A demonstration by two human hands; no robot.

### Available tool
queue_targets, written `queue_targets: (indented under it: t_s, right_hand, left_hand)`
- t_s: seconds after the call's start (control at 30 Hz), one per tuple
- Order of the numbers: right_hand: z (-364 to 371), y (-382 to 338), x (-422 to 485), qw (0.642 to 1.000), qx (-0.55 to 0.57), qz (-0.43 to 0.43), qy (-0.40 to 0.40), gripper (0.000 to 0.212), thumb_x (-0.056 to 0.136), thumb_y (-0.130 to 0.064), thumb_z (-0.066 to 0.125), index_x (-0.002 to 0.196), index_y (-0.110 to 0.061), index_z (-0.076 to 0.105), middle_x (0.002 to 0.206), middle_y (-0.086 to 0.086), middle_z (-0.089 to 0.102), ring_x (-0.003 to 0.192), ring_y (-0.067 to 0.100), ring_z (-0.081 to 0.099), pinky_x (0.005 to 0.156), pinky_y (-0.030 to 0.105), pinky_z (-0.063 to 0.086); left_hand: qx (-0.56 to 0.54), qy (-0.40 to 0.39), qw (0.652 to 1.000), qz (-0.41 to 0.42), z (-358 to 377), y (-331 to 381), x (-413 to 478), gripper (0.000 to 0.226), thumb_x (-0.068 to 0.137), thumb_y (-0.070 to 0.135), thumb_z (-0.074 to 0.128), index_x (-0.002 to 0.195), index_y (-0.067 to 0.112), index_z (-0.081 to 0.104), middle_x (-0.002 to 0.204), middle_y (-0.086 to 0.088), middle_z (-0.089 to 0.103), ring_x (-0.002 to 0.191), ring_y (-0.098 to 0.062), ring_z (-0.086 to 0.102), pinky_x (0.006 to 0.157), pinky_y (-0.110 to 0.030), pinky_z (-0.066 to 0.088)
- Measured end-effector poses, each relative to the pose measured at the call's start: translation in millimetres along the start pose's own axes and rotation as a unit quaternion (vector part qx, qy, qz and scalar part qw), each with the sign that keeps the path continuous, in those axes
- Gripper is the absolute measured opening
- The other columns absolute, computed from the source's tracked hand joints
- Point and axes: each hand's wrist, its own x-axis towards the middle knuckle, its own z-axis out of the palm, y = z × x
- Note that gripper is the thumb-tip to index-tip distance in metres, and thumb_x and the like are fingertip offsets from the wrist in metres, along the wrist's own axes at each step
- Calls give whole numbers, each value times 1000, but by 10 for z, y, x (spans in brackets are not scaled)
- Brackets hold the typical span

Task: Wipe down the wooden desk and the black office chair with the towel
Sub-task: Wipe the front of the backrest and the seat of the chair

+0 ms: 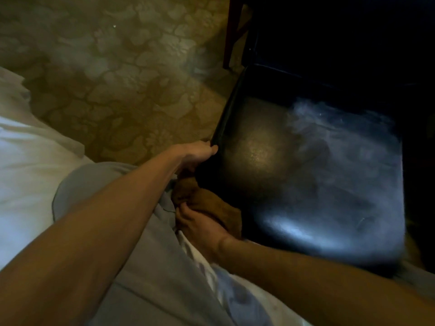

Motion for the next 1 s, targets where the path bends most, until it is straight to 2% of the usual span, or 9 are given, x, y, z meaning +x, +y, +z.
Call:
queue_targets:
  t_s: [0.07,0.17,0.23,0.47,0.63,0.73,0.8,0.9,1.0]
  right_hand:
    - [83,-243,-110,990,59,-9,-124,46,95,-52,53,138,-37,59,146,-11,55,142,15,41,125,35,16]
    - [308,-414,-486,969,223,90,-51,27,83,-73,51,107,-70,62,114,-45,61,123,-20,47,115,5,11]
    - [505,-509,-745,987,136,-43,-67,22,82,-58,64,100,-51,76,112,-25,72,127,4,56,119,28,29]
    - [1019,-361,-1716,987,152,39,46,26,59,-58,86,64,-35,76,82,-23,70,106,5,63,103,32,48]
    - [899,53,-1701,898,282,195,275,12,92,-31,61,87,-25,70,94,-6,68,102,25,65,88,42,41]
    - [724,537,-1531,839,300,324,318,32,88,-40,62,114,-23,71,123,-1,68,116,28,57,87,46,39]
    - [668,832,-1404,818,312,393,280,57,78,-46,68,130,-23,62,139,2,59,125,31,49,91,50,37]
    - [760,1131,-1236,798,386,453,87,86,71,-59,71,148,-35,40,163,11,24,146,42,25,106,65,28]
    - [1020,1285,-1104,724,515,458,-14,91,76,-71,63,152,-45,20,162,12,13,147,48,14,112,66,25]
  left_hand:
    - [2,6,1000,9,22,2,18,57,111,47,30,161,21,25,158,-12,41,135,-36,50,110,-51,45]
    - [45,67,996,35,118,26,70,56,111,41,29,160,12,29,156,-14,43,138,-35,46,113,-47,41]
    - [83,118,989,43,170,51,106,55,111,37,30,157,7,34,155,-19,43,139,-37,45,116,-46,37]
    - [119,150,980,57,173,117,171,54,112,35,29,157,6,33,158,-21,39,145,-37,37,119,-44,29]
    - [141,192,969,57,143,197,164,54,112,36,26,157,9,32,158,-21,39,145,-39,37,120,-45,30]
    - [190,296,934,66,243,236,49,47,110,40,27,147,15,44,140,-23,55,129,-44,52,99,-45,40]
    - [216,335,913,92,336,262,1,41,108,39,37,137,12,49,130,-23,61,121,-43,58,89,-42,42]
    - [206,341,909,124,406,279,-10,45,106,39,44,142,12,45,134,-24,57,123,-44,56,96,-47,45]
    - [187,325,917,140,376,277,22,52,109,41,34,154,15,32,142,-24,50,126,-45,51,100,-51,44]
